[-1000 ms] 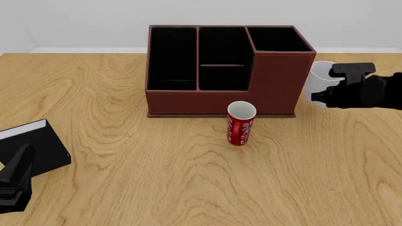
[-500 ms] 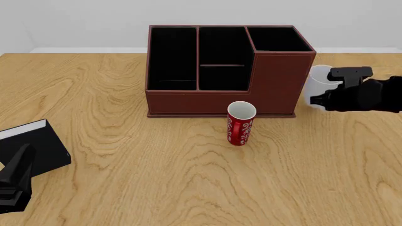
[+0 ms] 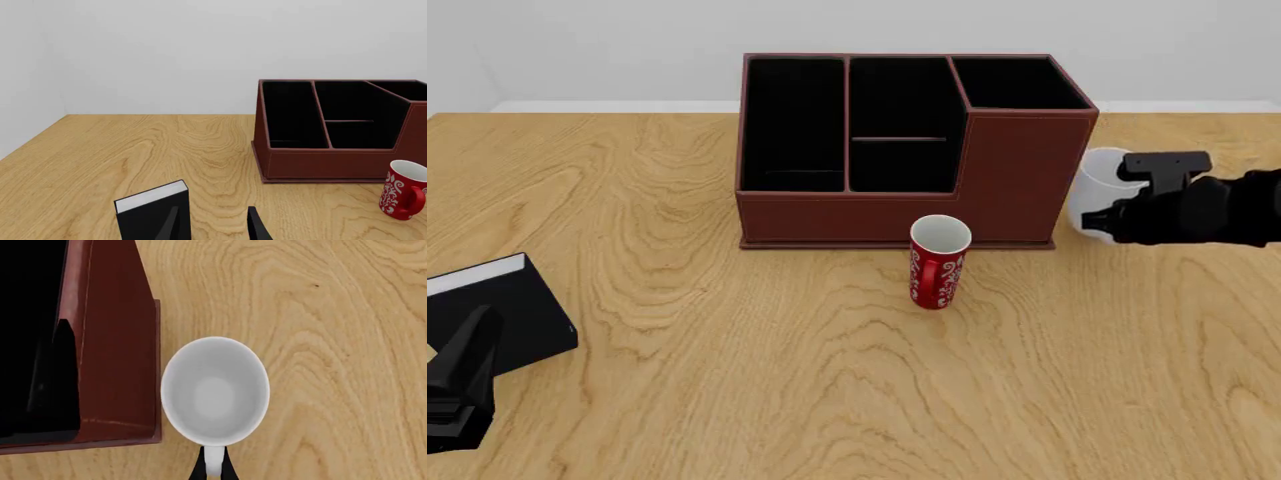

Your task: Pick up the white mug and place it to the right of the caddy.

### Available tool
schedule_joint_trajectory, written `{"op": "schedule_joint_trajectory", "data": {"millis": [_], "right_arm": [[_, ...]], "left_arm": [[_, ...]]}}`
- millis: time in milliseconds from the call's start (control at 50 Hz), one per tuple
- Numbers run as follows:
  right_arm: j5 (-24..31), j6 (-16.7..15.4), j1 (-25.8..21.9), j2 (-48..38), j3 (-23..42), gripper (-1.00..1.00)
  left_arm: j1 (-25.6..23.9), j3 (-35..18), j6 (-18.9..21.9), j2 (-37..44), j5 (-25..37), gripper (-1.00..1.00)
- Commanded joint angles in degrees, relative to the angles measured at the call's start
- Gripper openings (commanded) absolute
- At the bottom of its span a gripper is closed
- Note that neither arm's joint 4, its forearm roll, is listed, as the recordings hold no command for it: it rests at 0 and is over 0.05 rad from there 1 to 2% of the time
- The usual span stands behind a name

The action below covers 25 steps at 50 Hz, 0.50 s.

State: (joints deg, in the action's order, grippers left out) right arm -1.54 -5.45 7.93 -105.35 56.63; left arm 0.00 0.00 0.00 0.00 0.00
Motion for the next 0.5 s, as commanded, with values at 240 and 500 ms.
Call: {"op": "schedule_joint_trajectory", "data": {"millis": [240, 500], "right_arm": [[-0.69, 0.64, 0.04, -0.83, 0.06, -1.00], [-1.35, 0.62, 0.13, -2.04, -0.20, -1.00]], "left_arm": [[0.00, 0.00, 0.00, 0.00, 0.00, 1.00], [0.00, 0.00, 0.00, 0.00, 0.00, 1.00]]}}
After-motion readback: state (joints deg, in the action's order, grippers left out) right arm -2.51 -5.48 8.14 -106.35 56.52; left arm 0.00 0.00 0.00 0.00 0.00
